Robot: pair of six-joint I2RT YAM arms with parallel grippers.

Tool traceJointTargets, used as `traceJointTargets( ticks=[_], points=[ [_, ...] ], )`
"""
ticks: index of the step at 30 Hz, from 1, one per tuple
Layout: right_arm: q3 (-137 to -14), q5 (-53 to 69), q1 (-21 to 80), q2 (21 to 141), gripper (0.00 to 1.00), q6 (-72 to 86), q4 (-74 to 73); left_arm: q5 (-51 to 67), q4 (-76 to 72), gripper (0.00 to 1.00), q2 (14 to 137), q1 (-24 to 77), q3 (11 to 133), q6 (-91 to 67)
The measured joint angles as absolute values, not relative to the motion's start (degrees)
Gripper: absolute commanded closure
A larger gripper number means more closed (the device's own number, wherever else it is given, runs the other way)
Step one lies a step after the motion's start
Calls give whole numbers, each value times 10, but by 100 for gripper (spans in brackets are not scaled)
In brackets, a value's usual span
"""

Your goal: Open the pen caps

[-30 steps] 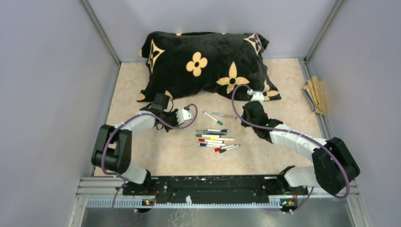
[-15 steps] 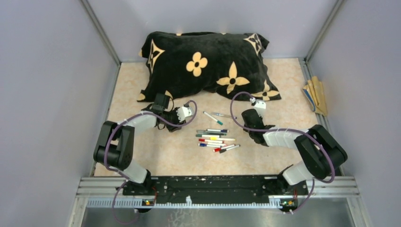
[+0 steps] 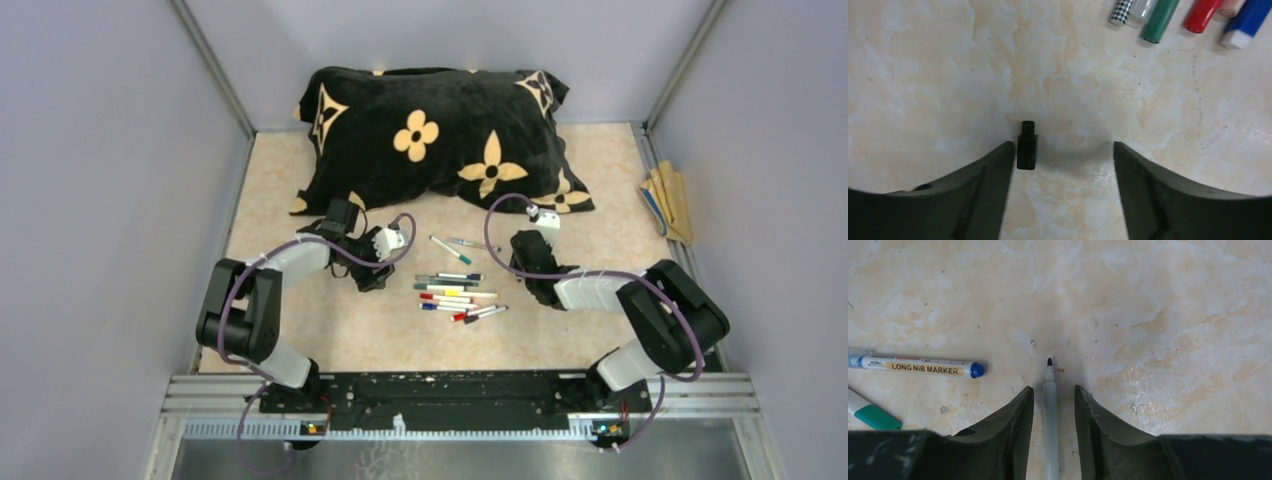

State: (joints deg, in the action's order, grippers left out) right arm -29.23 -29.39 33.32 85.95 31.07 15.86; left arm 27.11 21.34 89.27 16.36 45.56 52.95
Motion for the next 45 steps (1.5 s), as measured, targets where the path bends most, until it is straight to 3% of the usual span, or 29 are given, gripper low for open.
traceJointTargets(
  ticks=[2,4,11,17,29,45],
  points=[
    [-293,-291,333,860,64,310,159,277,241,12,890,164,469,523],
    [-295,-289,333,859,64,309,154,286,269,2,884,164,492,516],
    [-311,-258,333,812,55,273,95,335,352,1,858,153,602,488],
    [-392,-182,353,788,56,183,77,385,418,1,858,111,679,464],
    [-556,-7,403,983,64,70,58,458,487,1,826,-11,714,437],
    [-605,18,412,1074,72,30,32,479,504,1,793,-22,690,448]
  ],
)
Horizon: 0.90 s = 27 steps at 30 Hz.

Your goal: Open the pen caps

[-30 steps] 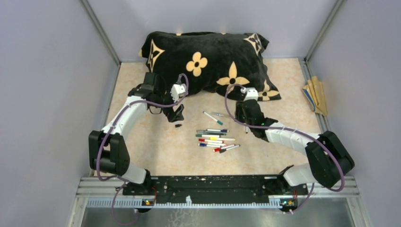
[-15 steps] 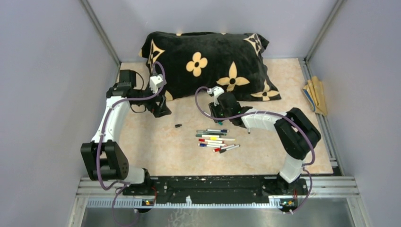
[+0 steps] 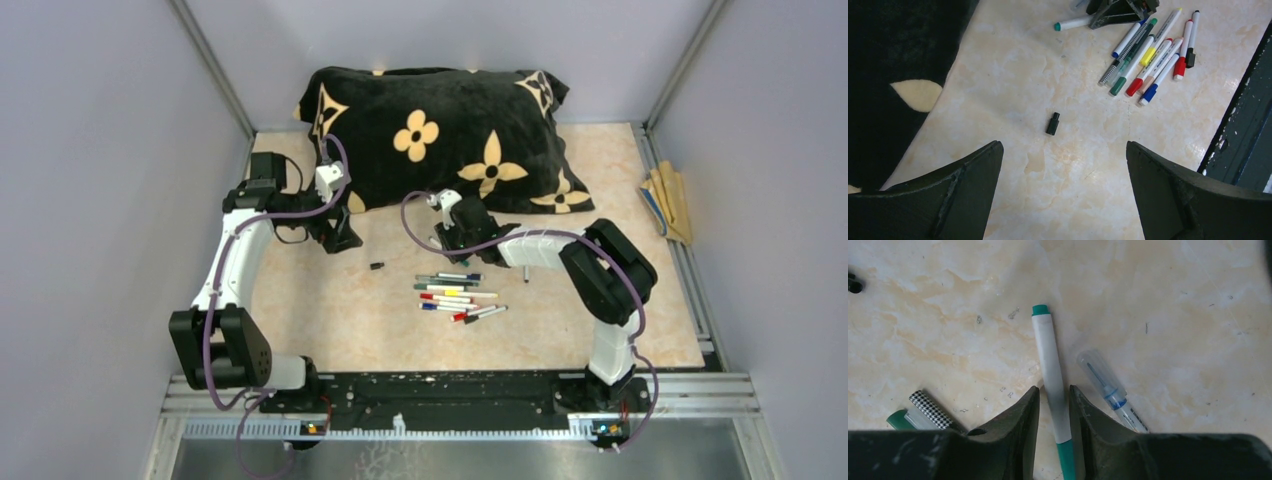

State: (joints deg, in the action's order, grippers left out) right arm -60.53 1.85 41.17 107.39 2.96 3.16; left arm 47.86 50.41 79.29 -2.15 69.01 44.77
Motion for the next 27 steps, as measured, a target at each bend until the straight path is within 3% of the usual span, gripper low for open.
traceJointTargets(
  ticks=[3,10,20,27],
  points=[
    [-609,18,415,1080,76,26,37,481,504,1,793,-22,690,448],
    [-621,16,420,1086,100,26,34,492,504,1,793,-24,690,441],
    [-642,16,423,1058,100,104,59,528,492,1,785,-27,690,375],
    [-606,-8,432,951,100,252,218,593,445,1,747,-27,674,300]
  ],
)
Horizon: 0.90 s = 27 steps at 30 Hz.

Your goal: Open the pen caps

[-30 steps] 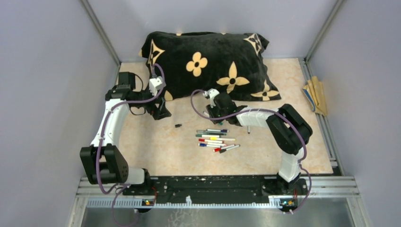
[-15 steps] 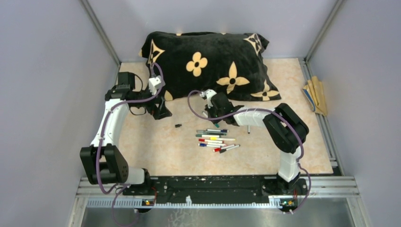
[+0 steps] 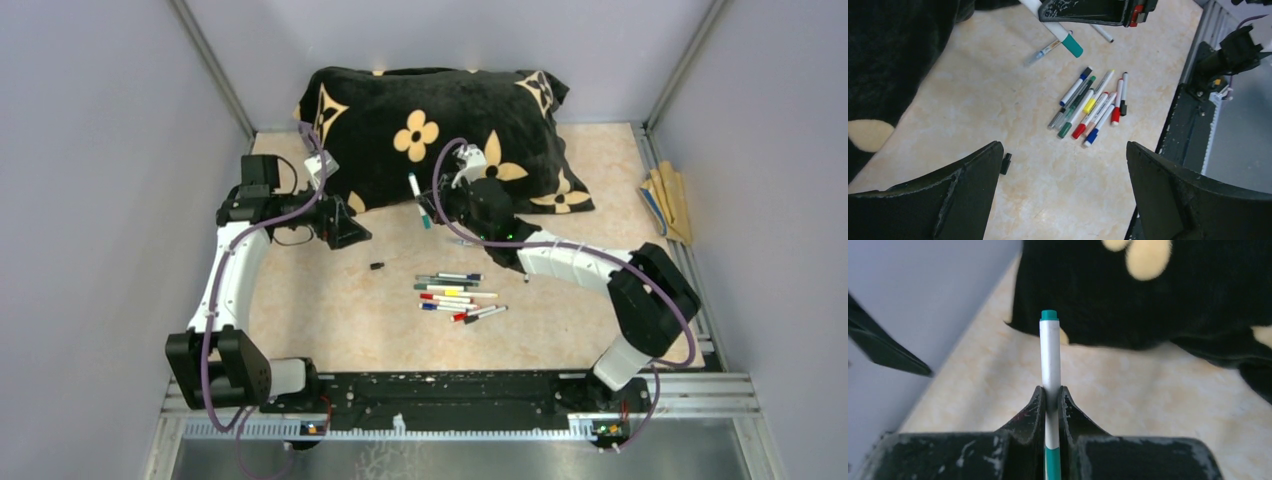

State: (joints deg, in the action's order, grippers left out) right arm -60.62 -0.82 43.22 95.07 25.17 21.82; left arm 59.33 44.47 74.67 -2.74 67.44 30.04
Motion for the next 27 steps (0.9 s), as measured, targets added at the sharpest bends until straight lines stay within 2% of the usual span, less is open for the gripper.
traceJointTargets(
  ticks=[8,16,21,27],
  points=[
    [-573,-131,530,920,100,363,350,673,380,2,734,-27,628,207],
    [-590,-211,600,925,100,397,399,739,347,8,734,-27,607,155],
    [-605,-221,611,934,100,422,419,760,338,21,734,-27,589,140],
    [-605,-222,613,953,100,452,428,796,333,43,740,-27,589,131]
  ],
)
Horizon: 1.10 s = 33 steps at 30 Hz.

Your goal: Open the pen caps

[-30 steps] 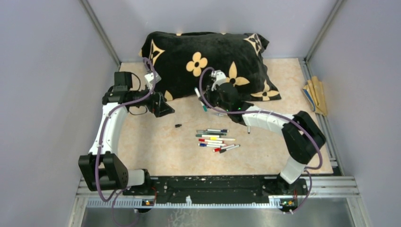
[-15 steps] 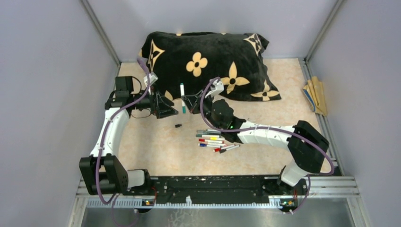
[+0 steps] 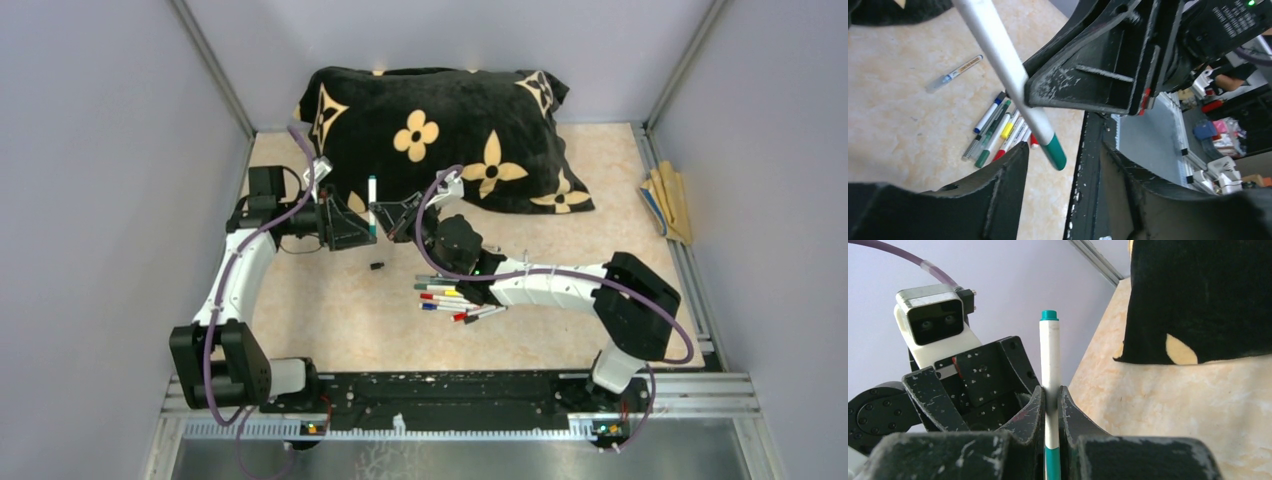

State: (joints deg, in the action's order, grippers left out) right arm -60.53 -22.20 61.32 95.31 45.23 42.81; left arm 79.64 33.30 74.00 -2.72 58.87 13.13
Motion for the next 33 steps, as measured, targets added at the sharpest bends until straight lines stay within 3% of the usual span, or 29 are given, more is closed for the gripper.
traceJointTargets(
  ticks=[8,10,12,16,18,20,23,27,33],
  points=[
    [-606,-218,617,968,100,476,458,829,337,66,750,-27,589,139],
    [-606,-215,619,971,100,479,469,832,343,77,754,-26,589,145],
    [-606,-214,620,973,100,480,475,834,352,100,761,-26,589,153],
    [-606,-211,621,973,95,473,473,830,374,100,778,-29,591,165],
    [-605,-212,621,973,81,469,469,823,391,100,785,-29,598,178],
    [-604,-213,621,973,59,467,471,810,406,100,786,-27,607,194],
    [-593,-201,620,963,48,466,469,773,421,100,786,-25,623,231],
    [-550,-143,594,912,42,467,431,703,438,100,774,-23,642,303],
    [-573,36,462,838,39,464,297,589,456,100,709,3,639,461]
  ],
)
